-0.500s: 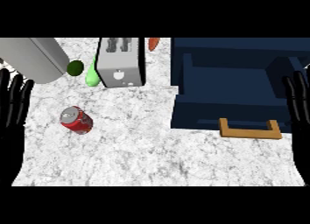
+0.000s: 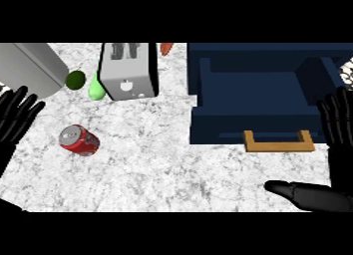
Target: Pick up the can, place it into the drawer and close the drawer
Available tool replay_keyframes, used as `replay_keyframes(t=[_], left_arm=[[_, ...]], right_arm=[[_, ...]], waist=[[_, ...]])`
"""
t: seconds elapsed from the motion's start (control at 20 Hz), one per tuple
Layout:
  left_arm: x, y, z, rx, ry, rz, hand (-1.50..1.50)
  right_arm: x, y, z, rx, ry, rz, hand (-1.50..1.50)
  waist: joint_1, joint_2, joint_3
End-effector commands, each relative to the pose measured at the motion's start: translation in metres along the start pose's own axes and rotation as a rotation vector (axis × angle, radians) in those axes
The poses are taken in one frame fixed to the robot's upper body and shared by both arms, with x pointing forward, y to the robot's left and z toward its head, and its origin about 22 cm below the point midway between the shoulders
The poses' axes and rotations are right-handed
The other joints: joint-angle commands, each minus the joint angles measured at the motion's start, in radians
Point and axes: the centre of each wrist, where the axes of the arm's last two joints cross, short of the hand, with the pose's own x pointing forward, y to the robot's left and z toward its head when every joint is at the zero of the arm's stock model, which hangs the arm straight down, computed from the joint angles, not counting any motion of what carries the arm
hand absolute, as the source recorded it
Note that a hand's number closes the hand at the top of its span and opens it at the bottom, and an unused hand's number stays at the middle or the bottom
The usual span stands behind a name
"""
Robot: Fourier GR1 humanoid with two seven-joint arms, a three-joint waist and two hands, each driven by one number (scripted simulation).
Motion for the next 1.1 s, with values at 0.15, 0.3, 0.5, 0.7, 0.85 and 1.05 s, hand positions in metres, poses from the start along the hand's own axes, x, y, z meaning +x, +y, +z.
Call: replay_keyframes(t=[0.15,0.3,0.5,0.7,0.85,1.05], left_arm=[[0.007,0.074,0.011,-0.060,0.153,0.025,-1.50],[0.013,0.089,0.029,-0.076,0.152,0.027,-1.50],[0.045,0.106,0.045,-0.098,0.149,-0.007,-1.50],[0.036,0.085,0.038,-0.084,0.164,0.028,-1.50],[0.041,0.099,0.043,-0.057,0.187,0.078,-1.50],[0.034,0.122,0.041,-0.026,0.211,0.163,-1.50]], right_arm=[[0.000,-0.025,0.021,-0.096,0.134,0.034,-1.50],[0.008,-0.054,0.033,-0.100,0.136,0.025,-1.50],[-0.013,-0.058,0.049,-0.108,0.140,0.031,-1.50],[0.010,-0.078,0.039,-0.092,0.128,0.020,-1.50],[-0.007,-0.085,0.064,-0.103,0.151,0.021,-1.50],[0.005,-0.101,0.077,-0.091,0.142,0.033,-1.50]], waist=[[0.000,-0.003,0.002],[0.003,-0.005,0.002],[0.007,-0.005,0.003],[0.007,-0.005,0.002],[0.005,-0.005,0.003],[-0.001,-0.005,0.002]])
